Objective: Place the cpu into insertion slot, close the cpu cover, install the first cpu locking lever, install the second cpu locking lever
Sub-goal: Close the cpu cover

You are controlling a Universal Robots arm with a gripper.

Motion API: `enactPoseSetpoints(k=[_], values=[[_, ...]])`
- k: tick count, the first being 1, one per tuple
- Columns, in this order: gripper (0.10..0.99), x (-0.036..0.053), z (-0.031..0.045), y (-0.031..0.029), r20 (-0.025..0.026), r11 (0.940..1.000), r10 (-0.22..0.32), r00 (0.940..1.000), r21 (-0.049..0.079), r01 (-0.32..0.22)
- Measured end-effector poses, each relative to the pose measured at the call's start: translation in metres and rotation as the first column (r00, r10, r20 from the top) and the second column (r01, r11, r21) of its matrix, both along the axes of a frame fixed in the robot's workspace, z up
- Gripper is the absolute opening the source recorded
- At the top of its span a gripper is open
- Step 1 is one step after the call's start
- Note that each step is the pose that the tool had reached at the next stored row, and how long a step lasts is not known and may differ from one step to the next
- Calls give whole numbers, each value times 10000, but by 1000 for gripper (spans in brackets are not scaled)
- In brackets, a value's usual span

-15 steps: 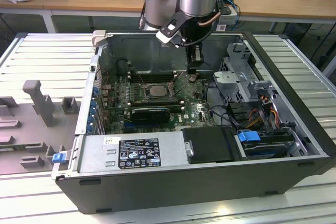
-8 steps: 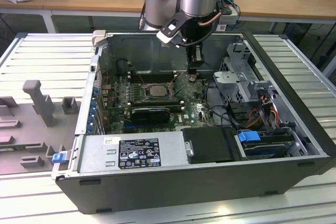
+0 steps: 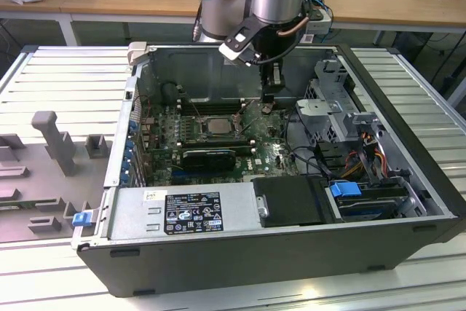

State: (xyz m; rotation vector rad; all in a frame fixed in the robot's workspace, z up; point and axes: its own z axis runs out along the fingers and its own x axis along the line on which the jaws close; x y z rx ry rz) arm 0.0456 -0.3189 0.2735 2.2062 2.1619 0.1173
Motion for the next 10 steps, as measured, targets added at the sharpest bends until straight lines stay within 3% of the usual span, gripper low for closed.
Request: enactPoseSetpoints(k=[1,6,7,8,9,10], values=[[106,12,-2,0,-2,10000,0,10000,0,0],[106,24,-168,0,-17,10000,-1,10000,-2,1],[106,25,-188,0,-234,10000,1,9997,4,0],[106,25,-196,0,-374,10000,0,9993,7,0],[106,23,-205,0,-419,10000,-1,9991,7,1],[106,12,-210,0,-428,10000,-2,9991,4,2]])
